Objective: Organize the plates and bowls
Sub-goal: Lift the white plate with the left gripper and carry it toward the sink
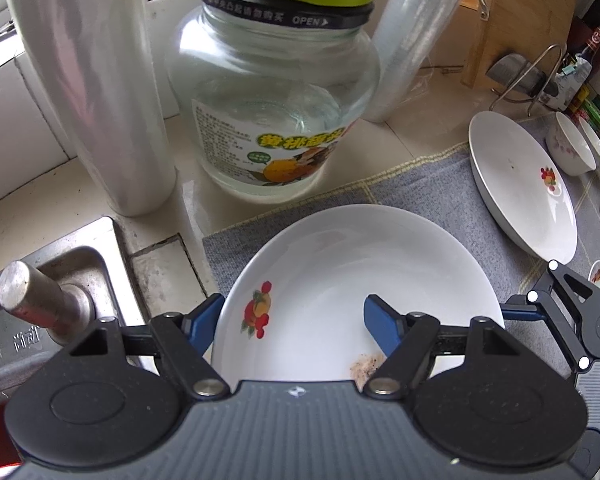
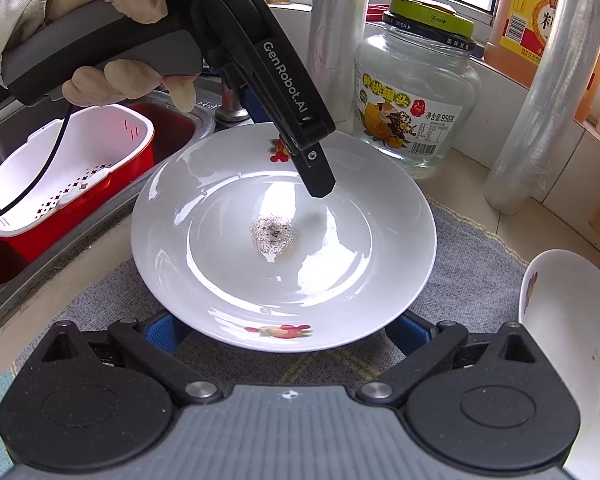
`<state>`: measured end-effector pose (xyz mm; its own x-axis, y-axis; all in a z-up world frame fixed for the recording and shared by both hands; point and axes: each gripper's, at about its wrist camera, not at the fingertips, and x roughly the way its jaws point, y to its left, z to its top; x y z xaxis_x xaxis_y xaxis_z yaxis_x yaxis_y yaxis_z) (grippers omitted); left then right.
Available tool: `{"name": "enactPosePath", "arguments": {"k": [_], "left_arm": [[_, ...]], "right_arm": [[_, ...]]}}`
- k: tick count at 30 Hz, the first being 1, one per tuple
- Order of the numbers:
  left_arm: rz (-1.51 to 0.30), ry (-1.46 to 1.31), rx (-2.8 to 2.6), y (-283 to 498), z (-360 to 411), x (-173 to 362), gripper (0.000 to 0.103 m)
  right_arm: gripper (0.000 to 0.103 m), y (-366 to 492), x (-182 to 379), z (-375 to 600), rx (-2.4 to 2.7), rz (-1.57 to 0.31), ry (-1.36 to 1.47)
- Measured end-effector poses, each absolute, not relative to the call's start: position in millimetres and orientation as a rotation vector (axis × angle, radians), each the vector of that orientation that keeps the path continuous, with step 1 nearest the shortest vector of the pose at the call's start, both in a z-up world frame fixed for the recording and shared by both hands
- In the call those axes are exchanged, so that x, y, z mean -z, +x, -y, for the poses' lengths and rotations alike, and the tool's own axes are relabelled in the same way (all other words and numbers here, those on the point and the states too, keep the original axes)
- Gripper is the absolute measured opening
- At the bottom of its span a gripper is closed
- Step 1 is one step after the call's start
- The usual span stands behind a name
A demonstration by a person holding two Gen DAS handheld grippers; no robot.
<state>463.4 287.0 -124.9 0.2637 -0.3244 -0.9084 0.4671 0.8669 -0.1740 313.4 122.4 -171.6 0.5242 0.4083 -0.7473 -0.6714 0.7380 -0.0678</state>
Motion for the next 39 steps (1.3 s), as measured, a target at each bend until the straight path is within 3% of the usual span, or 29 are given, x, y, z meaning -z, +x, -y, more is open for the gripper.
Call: {"name": "enactPosePath", "arguments": {"k": [39], "left_arm": [[-1.106,0.196,0.582,402,-260,98,0.075]], "right_arm": [[0.103,262,148,-99,-0.639,-0.736,-0.371]]}}
